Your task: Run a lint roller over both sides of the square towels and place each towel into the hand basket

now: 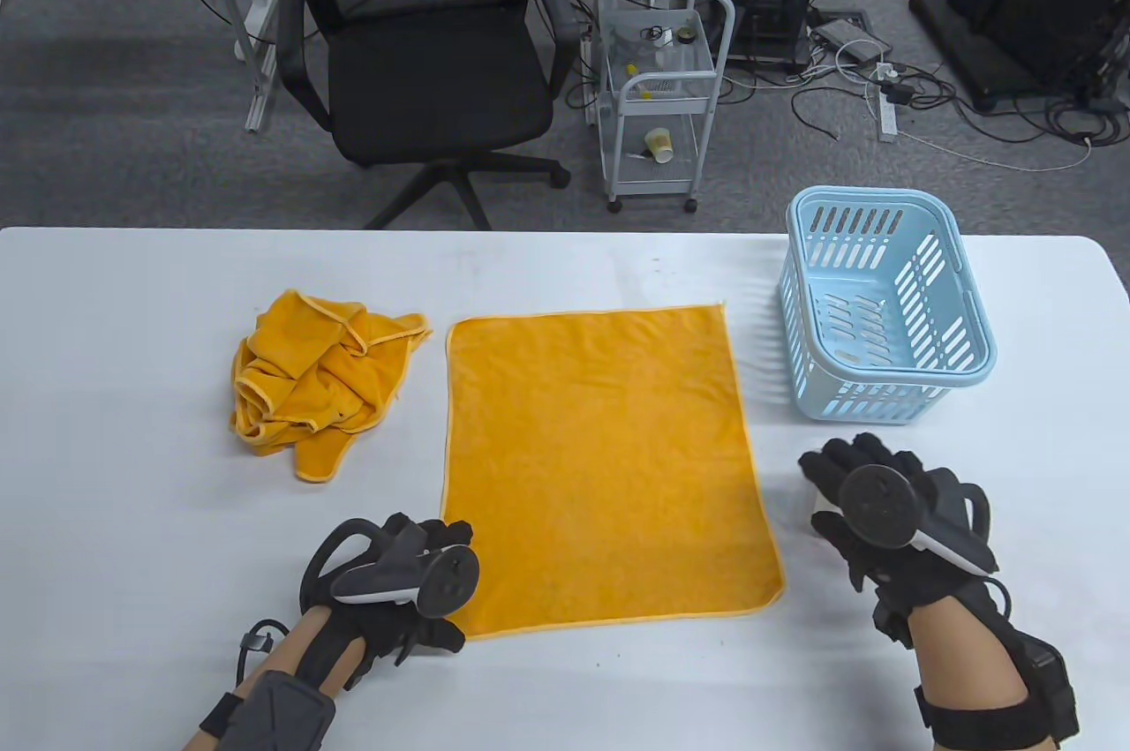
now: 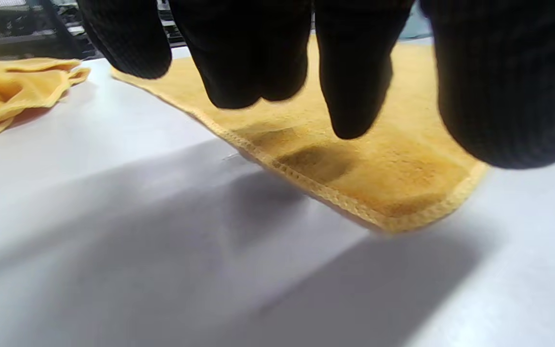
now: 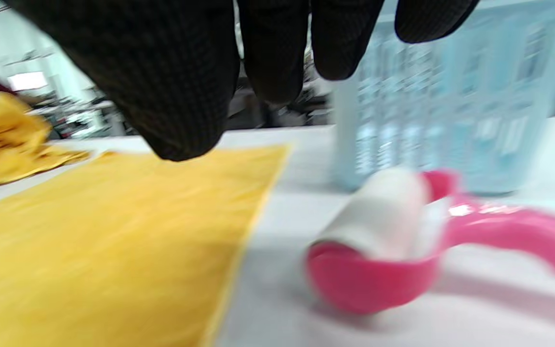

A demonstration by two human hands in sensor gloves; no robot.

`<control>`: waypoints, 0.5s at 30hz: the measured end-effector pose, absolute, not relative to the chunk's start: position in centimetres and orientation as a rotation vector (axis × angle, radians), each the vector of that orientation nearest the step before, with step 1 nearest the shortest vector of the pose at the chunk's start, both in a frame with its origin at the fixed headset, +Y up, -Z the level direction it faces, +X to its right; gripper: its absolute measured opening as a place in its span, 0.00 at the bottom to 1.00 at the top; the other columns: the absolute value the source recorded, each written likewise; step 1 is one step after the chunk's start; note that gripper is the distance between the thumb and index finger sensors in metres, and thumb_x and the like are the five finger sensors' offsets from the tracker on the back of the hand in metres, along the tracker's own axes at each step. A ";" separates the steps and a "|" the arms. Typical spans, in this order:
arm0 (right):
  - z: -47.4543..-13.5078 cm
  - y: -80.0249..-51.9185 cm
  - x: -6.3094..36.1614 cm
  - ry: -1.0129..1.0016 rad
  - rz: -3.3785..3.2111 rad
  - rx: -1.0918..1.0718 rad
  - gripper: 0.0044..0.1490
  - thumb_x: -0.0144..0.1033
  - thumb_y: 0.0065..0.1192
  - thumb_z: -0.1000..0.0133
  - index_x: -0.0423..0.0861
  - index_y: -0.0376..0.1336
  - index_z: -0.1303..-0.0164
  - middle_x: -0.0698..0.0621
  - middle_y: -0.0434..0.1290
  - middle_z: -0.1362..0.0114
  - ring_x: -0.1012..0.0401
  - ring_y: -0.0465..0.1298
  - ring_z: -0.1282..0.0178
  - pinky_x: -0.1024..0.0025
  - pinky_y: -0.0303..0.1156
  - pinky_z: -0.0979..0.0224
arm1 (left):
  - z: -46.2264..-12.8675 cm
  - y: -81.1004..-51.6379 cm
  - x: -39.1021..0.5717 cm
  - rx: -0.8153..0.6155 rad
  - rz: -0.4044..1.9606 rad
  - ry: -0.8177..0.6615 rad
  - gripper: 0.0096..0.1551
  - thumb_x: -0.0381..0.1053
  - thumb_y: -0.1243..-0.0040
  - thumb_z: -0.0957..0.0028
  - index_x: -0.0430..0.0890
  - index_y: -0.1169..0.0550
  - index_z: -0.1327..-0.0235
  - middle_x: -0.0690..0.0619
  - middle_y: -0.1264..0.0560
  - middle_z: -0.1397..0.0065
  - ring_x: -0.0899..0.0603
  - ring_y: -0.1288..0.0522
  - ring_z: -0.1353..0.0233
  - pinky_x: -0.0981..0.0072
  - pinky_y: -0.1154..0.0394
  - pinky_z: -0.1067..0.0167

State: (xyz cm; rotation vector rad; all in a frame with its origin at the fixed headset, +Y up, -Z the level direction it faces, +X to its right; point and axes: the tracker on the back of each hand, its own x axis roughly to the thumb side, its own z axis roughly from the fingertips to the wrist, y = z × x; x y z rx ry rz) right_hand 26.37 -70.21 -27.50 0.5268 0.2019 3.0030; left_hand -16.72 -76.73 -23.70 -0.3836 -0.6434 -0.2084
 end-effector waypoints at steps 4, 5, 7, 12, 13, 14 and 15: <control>-27.9 -73.6 23.5 0.581 3.020 0.679 0.33 0.39 0.81 0.46 0.49 0.70 0.30 0.44 0.69 0.21 0.39 0.63 0.18 0.29 0.59 0.26 | -23.4 -77.4 -16.3 -0.432 -0.254 -0.659 0.35 0.73 0.25 0.72 0.62 0.19 0.50 0.54 0.32 0.18 0.39 0.28 0.20 0.30 0.36 0.26; -27.9 -74.2 23.2 0.655 3.036 0.686 0.33 0.39 0.81 0.47 0.48 0.70 0.30 0.44 0.69 0.21 0.39 0.64 0.18 0.30 0.60 0.26 | -23.4 -77.4 -16.3 -0.428 -0.272 -0.660 0.35 0.72 0.24 0.71 0.62 0.19 0.50 0.55 0.33 0.17 0.40 0.28 0.20 0.30 0.36 0.26; -28.0 -75.5 22.6 0.767 3.044 0.718 0.33 0.40 0.82 0.48 0.48 0.71 0.32 0.43 0.68 0.20 0.38 0.63 0.18 0.30 0.60 0.26 | -23.3 -77.7 -16.1 -0.436 -0.297 -0.664 0.33 0.71 0.24 0.70 0.63 0.19 0.51 0.55 0.34 0.16 0.39 0.29 0.19 0.30 0.36 0.26; -27.5 -77.0 21.0 0.912 3.198 0.786 0.40 0.44 0.87 0.54 0.47 0.71 0.32 0.39 0.61 0.16 0.36 0.57 0.16 0.28 0.59 0.27 | -23.3 -77.9 -16.0 -0.431 -0.322 -0.663 0.27 0.67 0.23 0.65 0.64 0.18 0.52 0.56 0.36 0.16 0.40 0.30 0.19 0.31 0.38 0.25; -27.4 -77.2 20.7 0.903 3.230 0.805 0.40 0.45 0.88 0.54 0.47 0.71 0.32 0.39 0.61 0.16 0.35 0.55 0.16 0.28 0.58 0.27 | -23.3 -77.9 -16.0 -0.430 -0.318 -0.663 0.26 0.66 0.23 0.64 0.64 0.18 0.52 0.57 0.36 0.16 0.40 0.30 0.19 0.31 0.38 0.25; -27.3 -77.4 20.3 0.902 3.261 0.825 0.40 0.46 0.88 0.55 0.47 0.70 0.33 0.38 0.60 0.16 0.35 0.55 0.16 0.28 0.57 0.26 | -23.3 -78.0 -16.0 -0.430 -0.311 -0.664 0.24 0.65 0.23 0.63 0.64 0.18 0.53 0.56 0.36 0.16 0.40 0.30 0.19 0.31 0.38 0.25; -27.2 -77.6 20.0 0.888 3.290 0.835 0.38 0.46 0.87 0.54 0.48 0.70 0.35 0.39 0.60 0.17 0.36 0.55 0.16 0.28 0.57 0.26 | -23.3 -78.0 -16.1 -0.427 -0.308 -0.664 0.22 0.64 0.23 0.61 0.64 0.18 0.53 0.56 0.36 0.16 0.40 0.30 0.19 0.30 0.38 0.25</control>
